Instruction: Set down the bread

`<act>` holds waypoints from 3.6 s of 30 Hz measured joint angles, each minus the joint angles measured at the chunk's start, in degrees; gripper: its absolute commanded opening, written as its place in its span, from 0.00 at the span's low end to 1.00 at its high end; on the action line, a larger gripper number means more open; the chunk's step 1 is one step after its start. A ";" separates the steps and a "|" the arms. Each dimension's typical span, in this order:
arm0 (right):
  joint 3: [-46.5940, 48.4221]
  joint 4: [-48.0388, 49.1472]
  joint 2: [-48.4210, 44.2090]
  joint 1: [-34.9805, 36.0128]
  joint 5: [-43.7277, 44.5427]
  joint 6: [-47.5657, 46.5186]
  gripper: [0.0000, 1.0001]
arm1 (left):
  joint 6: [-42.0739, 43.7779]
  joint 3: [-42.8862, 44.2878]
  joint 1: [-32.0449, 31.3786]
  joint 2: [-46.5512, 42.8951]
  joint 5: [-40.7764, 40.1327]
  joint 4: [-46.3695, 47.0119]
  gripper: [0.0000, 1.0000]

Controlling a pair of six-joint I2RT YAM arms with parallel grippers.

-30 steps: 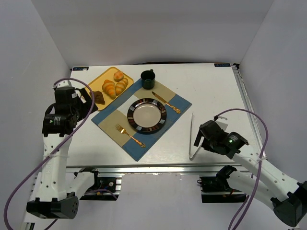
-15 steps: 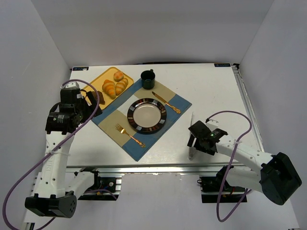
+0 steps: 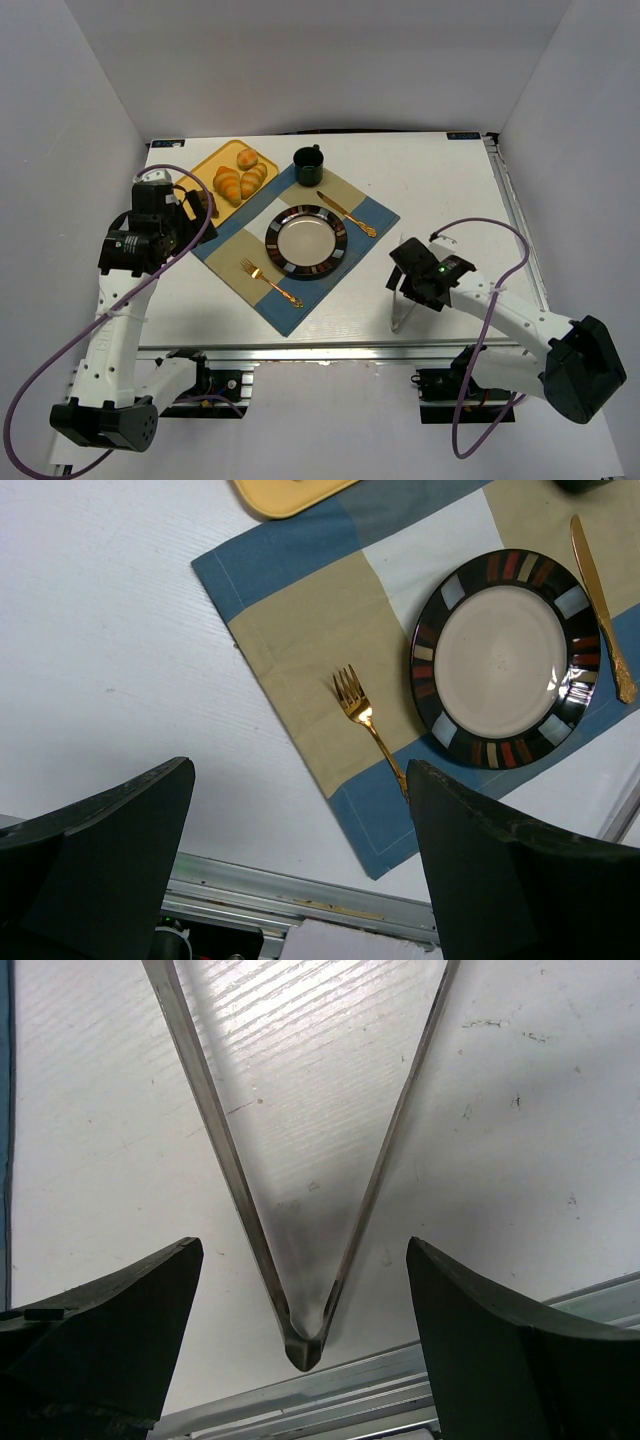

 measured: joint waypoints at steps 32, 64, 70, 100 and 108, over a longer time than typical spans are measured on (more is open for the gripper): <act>-1.92 10.97 13.68 -0.46 -1.01 -3.65 0.85 | 1.38 0.02 -0.96 1.57 -1.75 -0.02 0.98; 48.30 -4.20 20.35 3.63 -6.14 -23.19 0.56 | 1.88 3.78 -1.38 3.52 -4.72 -1.01 0.98; 75.58 -3.56 43.25 7.30 -13.33 -29.90 0.54 | 2.21 11.21 -1.44 4.96 -9.75 -4.42 0.98; 92.15 18.64 77.42 8.63 -29.70 -34.29 0.51 | 3.28 16.59 -1.46 9.11 -7.72 -6.84 0.98; 92.15 18.08 79.28 9.01 -29.59 -36.28 0.04 | 3.32 15.10 -1.46 8.39 -8.44 -6.93 0.98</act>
